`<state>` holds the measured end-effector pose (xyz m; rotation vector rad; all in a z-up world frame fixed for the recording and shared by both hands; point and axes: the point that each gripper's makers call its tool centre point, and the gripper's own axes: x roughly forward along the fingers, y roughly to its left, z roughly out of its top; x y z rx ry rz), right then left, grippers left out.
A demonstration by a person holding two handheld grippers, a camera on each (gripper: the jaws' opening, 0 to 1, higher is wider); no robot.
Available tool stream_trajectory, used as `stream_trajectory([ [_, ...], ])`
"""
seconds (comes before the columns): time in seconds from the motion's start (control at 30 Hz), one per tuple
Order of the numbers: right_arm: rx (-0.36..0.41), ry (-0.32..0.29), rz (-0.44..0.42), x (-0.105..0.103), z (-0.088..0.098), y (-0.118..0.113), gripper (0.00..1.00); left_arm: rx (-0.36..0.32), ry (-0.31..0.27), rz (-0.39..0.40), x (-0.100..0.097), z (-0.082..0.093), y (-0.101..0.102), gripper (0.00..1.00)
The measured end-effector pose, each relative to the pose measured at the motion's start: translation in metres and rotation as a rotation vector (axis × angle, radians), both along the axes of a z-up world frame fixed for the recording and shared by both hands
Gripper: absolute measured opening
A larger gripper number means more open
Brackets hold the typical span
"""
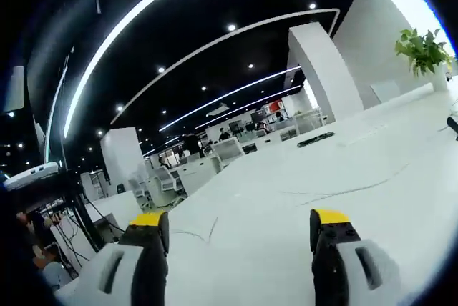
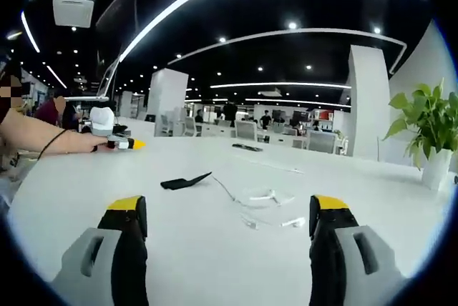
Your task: Peel open the Velcro strap on the desktop, arrange the wired earphones neatly onto it, and close the Velcro strap to secure them.
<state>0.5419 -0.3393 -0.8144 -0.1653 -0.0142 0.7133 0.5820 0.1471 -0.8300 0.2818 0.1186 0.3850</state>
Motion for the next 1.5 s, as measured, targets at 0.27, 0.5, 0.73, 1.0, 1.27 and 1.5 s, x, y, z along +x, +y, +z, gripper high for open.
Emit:
stream_trajectory([
  [0.27, -0.003, -0.001, -0.005, -0.001, 0.0, 0.0, 0.94, -0.038, -0.005, 0.02, 0.009, -0.002, 0.015, 0.81],
  [0.5, 0.0, 0.0, 0.002, -0.002, 0.0, 0.001, 0.94, -0.15, -0.02, -0.002, 0.013, -0.007, 0.019, 0.77],
  [0.73, -0.005, -0.001, 0.005, -0.002, -0.001, 0.002, 0.94, -0.157, -0.023, 0.005, 0.014, -0.008, 0.02, 0.7],
  [1.0, -0.015, -0.004, 0.009, -0.003, -0.002, 0.002, 0.93, -0.19, -0.027, -0.019, 0.014, -0.01, 0.015, 0.63],
  [1.27, -0.023, -0.007, 0.011, -0.003, -0.003, 0.003, 0.93, -0.203, -0.024, -0.008, 0.016, -0.011, 0.019, 0.54],
  [1.5, -0.024, -0.005, 0.011, -0.003, -0.004, 0.004, 0.93, -0.205, -0.024, -0.006, 0.018, -0.011, 0.019, 0.47],
])
